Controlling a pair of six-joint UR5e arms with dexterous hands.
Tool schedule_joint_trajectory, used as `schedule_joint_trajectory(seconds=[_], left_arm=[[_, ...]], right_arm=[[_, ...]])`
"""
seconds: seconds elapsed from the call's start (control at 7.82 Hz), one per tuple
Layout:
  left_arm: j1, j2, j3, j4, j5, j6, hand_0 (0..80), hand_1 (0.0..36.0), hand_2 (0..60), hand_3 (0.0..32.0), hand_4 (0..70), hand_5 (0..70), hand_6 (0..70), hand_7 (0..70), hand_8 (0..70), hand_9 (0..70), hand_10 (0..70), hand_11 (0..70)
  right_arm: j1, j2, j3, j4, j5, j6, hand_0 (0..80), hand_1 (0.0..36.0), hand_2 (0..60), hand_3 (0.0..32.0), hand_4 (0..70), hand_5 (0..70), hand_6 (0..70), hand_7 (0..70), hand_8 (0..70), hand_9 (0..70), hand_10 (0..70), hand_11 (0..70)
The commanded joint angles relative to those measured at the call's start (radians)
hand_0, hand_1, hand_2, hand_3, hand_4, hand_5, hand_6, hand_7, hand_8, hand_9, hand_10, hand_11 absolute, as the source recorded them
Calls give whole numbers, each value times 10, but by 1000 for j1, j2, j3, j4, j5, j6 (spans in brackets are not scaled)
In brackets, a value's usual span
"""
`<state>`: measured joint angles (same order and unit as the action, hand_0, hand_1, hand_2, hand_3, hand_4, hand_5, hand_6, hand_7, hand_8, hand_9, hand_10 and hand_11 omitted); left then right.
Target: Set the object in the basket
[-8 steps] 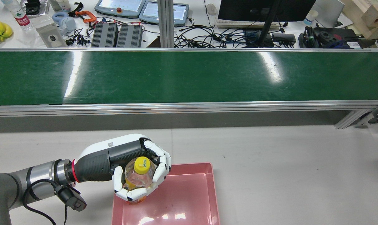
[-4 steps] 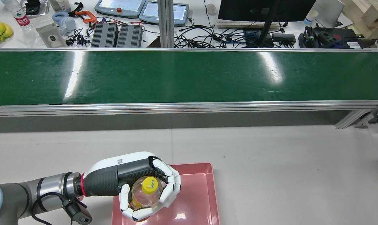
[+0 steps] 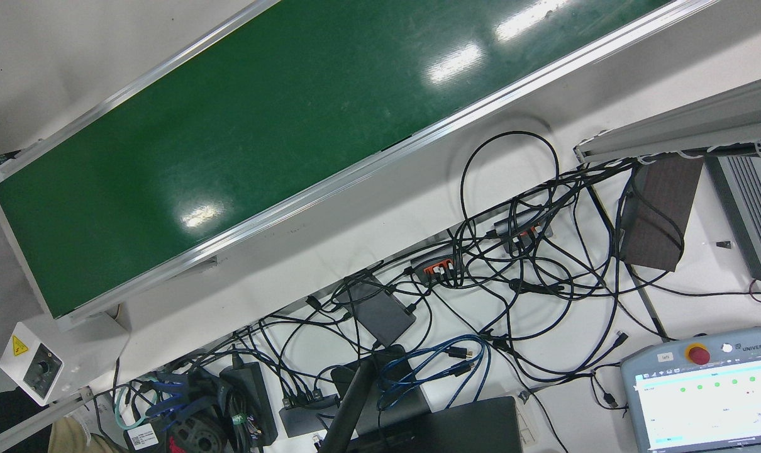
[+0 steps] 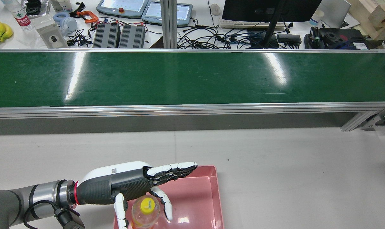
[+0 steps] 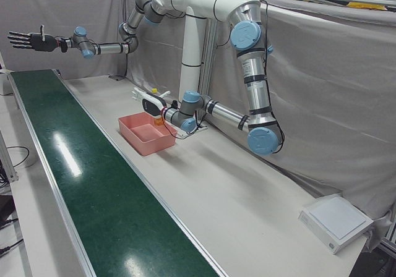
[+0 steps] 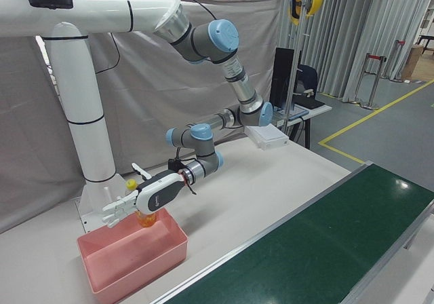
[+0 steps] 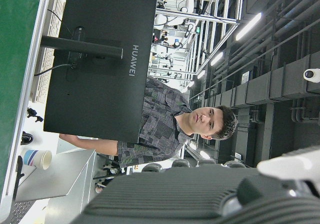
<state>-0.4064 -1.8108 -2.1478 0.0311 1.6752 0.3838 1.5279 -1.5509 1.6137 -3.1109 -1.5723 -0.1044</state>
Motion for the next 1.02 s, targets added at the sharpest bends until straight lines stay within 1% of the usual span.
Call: schedule_joint_trajectory(seconds=[0.0,0.13,0.26,0.64,0.9], left_arm=[[-2,-2,2,-2,-6,0,732,131,0,6,0,0,0,15,0,0,0,0],[-6,-4,0,-2,-6,-2,726,133,0,10,0,0,0,13,0,0,0,0],[-8,-4,-3,4,-6,-2,694,127,0,14,0,0,0,11,0,0,0,0],[-9,-4,-7,6,-8,-6,690,129,0,16,0,0,0,9,0,0,0,0],[-17,-16,-36,36,-14,-10,708,133,0,14,0,0,0,8,0,0,0,0]], right_arm=[[0,0,0,0,0,0,0,0,0,0,0,0,0,0,0,0,0,0],[0,0,0,0,0,0,0,0,0,0,0,0,0,0,0,0,0,0],[0,0,0,0,0,-1,0,0,0,0,0,0,0,0,0,0,0,0],[0,0,0,0,0,0,0,0,0,0,0,0,0,0,0,0,0,0],[0,0,0,0,0,-1,0,0,0,0,0,0,0,0,0,0,0,0]])
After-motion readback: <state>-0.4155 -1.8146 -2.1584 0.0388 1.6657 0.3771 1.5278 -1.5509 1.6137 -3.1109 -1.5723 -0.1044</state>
